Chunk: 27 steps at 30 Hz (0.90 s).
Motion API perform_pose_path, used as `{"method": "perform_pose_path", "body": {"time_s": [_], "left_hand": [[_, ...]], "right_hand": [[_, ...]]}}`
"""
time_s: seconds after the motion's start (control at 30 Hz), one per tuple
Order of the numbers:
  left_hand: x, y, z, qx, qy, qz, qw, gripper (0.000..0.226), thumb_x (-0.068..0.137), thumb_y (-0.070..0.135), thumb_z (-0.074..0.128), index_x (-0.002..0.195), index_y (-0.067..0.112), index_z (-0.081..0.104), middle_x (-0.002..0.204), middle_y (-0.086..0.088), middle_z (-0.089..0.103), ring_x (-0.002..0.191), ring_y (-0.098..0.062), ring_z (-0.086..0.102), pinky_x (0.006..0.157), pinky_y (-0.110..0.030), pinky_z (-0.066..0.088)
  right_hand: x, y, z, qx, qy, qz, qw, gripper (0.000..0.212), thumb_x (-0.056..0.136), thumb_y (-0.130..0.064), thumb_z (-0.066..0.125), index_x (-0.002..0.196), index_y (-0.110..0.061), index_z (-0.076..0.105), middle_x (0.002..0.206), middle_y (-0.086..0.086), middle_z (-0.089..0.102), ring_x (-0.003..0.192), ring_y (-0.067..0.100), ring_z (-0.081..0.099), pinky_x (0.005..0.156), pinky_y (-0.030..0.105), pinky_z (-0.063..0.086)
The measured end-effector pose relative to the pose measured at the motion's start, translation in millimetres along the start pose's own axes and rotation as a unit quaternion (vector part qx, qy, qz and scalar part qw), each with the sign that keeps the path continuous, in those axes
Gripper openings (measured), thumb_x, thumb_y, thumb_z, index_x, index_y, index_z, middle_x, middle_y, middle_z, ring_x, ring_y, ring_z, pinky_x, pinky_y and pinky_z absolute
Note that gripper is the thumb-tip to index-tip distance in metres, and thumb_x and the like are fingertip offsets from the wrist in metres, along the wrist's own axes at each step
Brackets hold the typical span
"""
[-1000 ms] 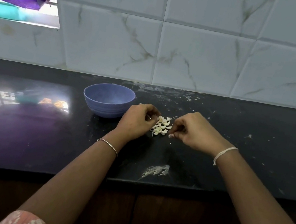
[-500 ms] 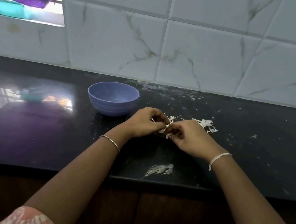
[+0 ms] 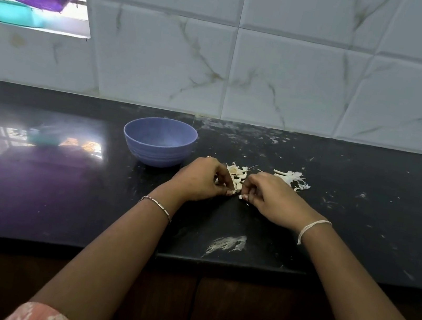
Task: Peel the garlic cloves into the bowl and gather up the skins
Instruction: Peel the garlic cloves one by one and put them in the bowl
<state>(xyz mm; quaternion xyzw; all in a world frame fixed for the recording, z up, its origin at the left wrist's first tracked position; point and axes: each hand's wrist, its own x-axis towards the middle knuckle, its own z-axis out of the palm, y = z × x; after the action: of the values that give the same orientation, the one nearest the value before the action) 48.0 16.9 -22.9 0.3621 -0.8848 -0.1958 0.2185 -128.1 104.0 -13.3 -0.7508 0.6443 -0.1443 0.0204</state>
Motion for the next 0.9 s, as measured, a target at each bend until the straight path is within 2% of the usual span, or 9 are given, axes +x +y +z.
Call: {"method": "perform_pose_path", "body": {"time_s": [0.07,0.17,0.23,0.33,0.43,0.53,0.63,0.8,0.9], "left_hand": [[0,-1,1,0.009,-0.002,-0.001,1.0,0.01,0.078,0.035,0.08,0.087,0.034,0.075,0.086,0.015,0.061,0.085,-0.009,0.057,0.083,-0.038,0.053],[1,-2,1,0.013,0.001,0.0,1.0,0.009,0.079,0.035,0.079,0.087,0.031,0.075,0.09,0.012,0.062,0.089,-0.012,0.058,0.085,-0.041,0.053],[1,-2,2,0.012,0.002,-0.002,1.0,0.01,0.08,0.035,0.078,0.088,0.03,0.075,0.092,0.01,0.063,0.091,-0.013,0.058,0.086,-0.042,0.053],[1,-1,1,0.012,0.005,-0.01,1.0,0.008,0.08,0.036,0.078,0.086,0.031,0.075,0.092,0.01,0.064,0.09,-0.012,0.058,0.086,-0.042,0.053],[-1,0,0,0.011,0.01,-0.015,1.0,0.011,0.077,0.038,0.081,0.078,0.034,0.071,0.087,0.013,0.061,0.083,-0.009,0.056,0.082,-0.038,0.053],[-2,1,-2,-0.014,0.034,-0.016,0.999,0.021,0.072,0.039,0.084,0.071,0.036,0.063,0.085,0.015,0.059,0.076,-0.003,0.054,0.077,-0.033,0.052],[-2,1,-3,-0.055,0.058,-0.009,0.997,0.023,0.071,0.04,0.084,0.077,0.037,0.062,0.09,0.011,0.063,0.074,-0.003,0.056,0.076,-0.031,0.051],[-5,10,-4,-0.081,-0.002,0.037,0.996,0.027,0.068,0.039,0.086,0.088,0.04,0.068,0.095,0.008,0.06,0.077,-0.004,0.056,0.069,-0.019,0.044],[-7,13,0,-0.072,-0.013,0.032,0.997,0.029,0.065,0.045,0.087,0.087,0.036,0.07,0.09,0.013,0.058,0.078,-0.003,0.06,0.07,-0.017,0.046]], "right_hand": [[1,-1,0,0.004,0.011,0.002,1.0,0.01,0.09,-0.013,0.06,0.089,-0.021,0.065,0.082,-0.011,0.057,0.077,0.008,0.051,0.072,0.025,0.038],[2,-2,-4,0.002,0.011,0.01,1.0,0.012,0.09,-0.014,0.064,0.098,-0.022,0.07,0.077,-0.016,0.056,0.073,0.004,0.05,0.071,0.023,0.037],[1,-1,-7,-0.01,0.0,0.016,1.0,0.017,0.088,-0.014,0.067,0.103,-0.022,0.071,0.083,-0.014,0.061,0.076,0.006,0.054,0.072,0.021,0.038],[0,-2,-9,-0.051,0.002,0.021,0.998,0.015,0.089,-0.017,0.067,0.103,-0.021,0.072,0.1,-0.003,0.065,0.096,0.016,0.059,0.082,0.026,0.044],[-1,-3,-8,-0.074,-0.011,0.01,0.997,0.006,0.092,-0.017,0.062,0.098,-0.018,0.065,0.104,-0.001,0.059,0.101,0.019,0.054,0.085,0.031,0.043],[-6,0,-12,-0.019,0.003,0.006,1.0,0.006,0.095,-0.012,0.055,0.095,-0.018,0.056,0.094,-0.003,0.065,0.091,0.017,0.059,0.078,0.034,0.045],[-12,0,-24,0.084,0.047,0.005,0.995,0.012,0.093,-0.005,0.057,0.094,-0.016,0.062,0.077,-0.007,0.07,0.076,0.008,0.064,0.072,0.028,0.05],[-10,0,-31,0.113,0.04,0.01,0.993,0.009,0.085,-0.012,0.073,0.09,-0.02,0.075,0.082,-0.015,0.07,0.078,-0.001,0.063,0.067,0.006,0.044],[-7,1,-21,0.139,0.027,0.016,0.99,0.017,0.084,-0.009,0.074,0.087,-0.026,0.074,0.079,-0.012,0.071,0.074,0.0,0.064,0.069,0.01,0.045]]}}
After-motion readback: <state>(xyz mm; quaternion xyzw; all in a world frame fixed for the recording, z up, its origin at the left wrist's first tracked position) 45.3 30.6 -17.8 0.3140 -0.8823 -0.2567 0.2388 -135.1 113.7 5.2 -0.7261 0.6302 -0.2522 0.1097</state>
